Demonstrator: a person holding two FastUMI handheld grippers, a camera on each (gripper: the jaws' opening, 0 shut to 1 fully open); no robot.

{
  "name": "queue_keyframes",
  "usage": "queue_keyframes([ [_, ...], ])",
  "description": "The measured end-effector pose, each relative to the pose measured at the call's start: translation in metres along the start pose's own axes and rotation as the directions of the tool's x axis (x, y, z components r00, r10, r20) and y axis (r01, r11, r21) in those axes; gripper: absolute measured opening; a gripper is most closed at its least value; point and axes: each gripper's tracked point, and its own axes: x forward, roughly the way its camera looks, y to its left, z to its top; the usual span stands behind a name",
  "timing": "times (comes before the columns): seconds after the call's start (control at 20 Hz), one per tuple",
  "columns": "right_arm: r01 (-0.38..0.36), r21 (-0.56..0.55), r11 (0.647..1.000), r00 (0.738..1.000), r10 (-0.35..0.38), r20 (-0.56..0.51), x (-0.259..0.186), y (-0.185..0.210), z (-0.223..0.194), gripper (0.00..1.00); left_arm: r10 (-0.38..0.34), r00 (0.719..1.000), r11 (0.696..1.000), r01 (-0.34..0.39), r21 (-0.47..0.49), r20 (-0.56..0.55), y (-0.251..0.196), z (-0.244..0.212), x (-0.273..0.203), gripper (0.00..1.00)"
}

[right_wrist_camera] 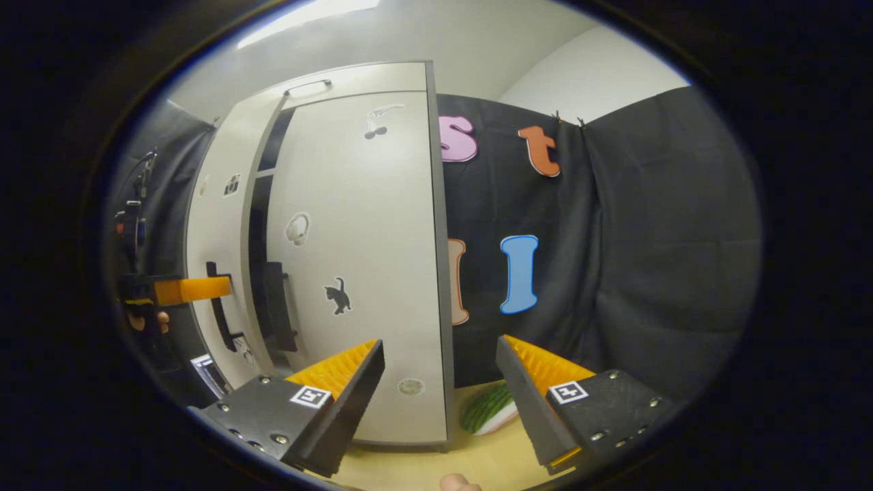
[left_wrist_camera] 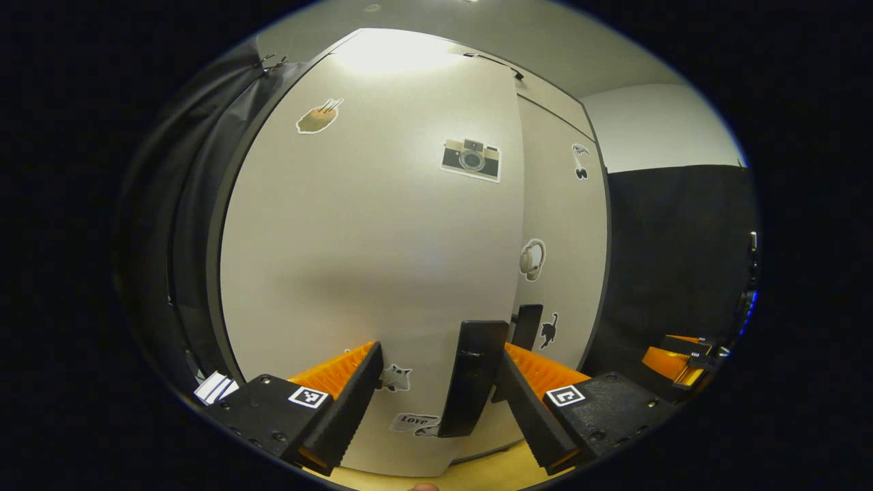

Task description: Grasp the bottle in the cabinet with the left hand and place it on the coaster, then close the right door with the right hand and the left door with the left hand.

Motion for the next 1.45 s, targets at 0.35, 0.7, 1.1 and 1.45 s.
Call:
queue_keyframes([
  [0.35, -0.016, 0.010, 1.000, 1.000, 0.016, -0.009, 0.014, 0.000, -0.002, 1.00, 0.020, 1.000, 1.000, -0.020, -0.007, 0.003, 0.002, -0.002, 0.011, 0.97],
  [0.7, -0.020, 0.002, 1.000, 1.000, 0.020, -0.015, 0.019, -0.002, -0.006, 1.00, 0.035, 0.999, 0.999, -0.035, -0.006, 0.005, 0.005, -0.002, 0.020, 0.97],
  [1.1, -0.042, 0.008, 0.999, 0.999, 0.042, -0.021, 0.021, 0.001, -0.006, 1.00, 0.060, 0.998, 0.998, -0.060, -0.012, 0.010, 0.008, -0.003, 0.028, 0.97],
  [1.45, -0.067, 0.004, 0.998, 0.998, 0.067, -0.012, 0.008, 0.002, 0.001, 1.00, 0.082, 0.996, 0.996, -0.081, -0.026, 0.021, 0.009, -0.005, 0.029, 0.98],
])
